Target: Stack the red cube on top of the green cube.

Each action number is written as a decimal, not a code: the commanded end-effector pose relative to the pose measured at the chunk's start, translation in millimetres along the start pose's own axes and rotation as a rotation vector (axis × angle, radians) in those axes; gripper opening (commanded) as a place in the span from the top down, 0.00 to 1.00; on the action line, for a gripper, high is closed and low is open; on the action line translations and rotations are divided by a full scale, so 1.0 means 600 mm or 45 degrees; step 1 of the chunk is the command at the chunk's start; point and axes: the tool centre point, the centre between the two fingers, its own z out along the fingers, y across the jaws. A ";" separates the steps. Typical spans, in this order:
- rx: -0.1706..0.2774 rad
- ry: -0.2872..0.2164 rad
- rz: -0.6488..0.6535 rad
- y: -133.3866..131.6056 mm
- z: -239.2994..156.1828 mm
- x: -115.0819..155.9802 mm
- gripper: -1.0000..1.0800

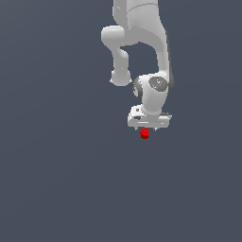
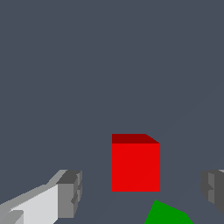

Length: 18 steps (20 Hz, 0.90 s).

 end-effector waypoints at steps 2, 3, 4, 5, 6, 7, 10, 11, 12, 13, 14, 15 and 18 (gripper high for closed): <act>0.000 -0.001 0.000 0.000 0.019 -0.001 0.04; -0.001 -0.001 0.001 0.000 0.027 -0.001 0.04; -0.001 -0.001 0.001 0.000 0.036 -0.001 0.04; -0.001 -0.001 0.001 0.000 0.045 -0.002 0.04; -0.001 -0.001 0.001 0.000 0.053 -0.002 0.04; -0.001 0.000 0.001 0.000 0.059 -0.001 0.04; -0.001 0.000 0.001 0.000 0.073 -0.001 0.04; -0.001 0.000 0.001 0.000 0.075 0.000 0.04; -0.001 0.000 0.001 0.000 0.076 0.000 0.04; -0.001 0.000 0.001 -0.001 0.077 0.000 0.04; -0.001 0.000 0.001 -0.001 0.077 0.000 1.00; -0.001 0.000 0.001 -0.001 0.077 0.000 1.00; -0.001 0.000 0.001 -0.001 0.077 0.000 1.00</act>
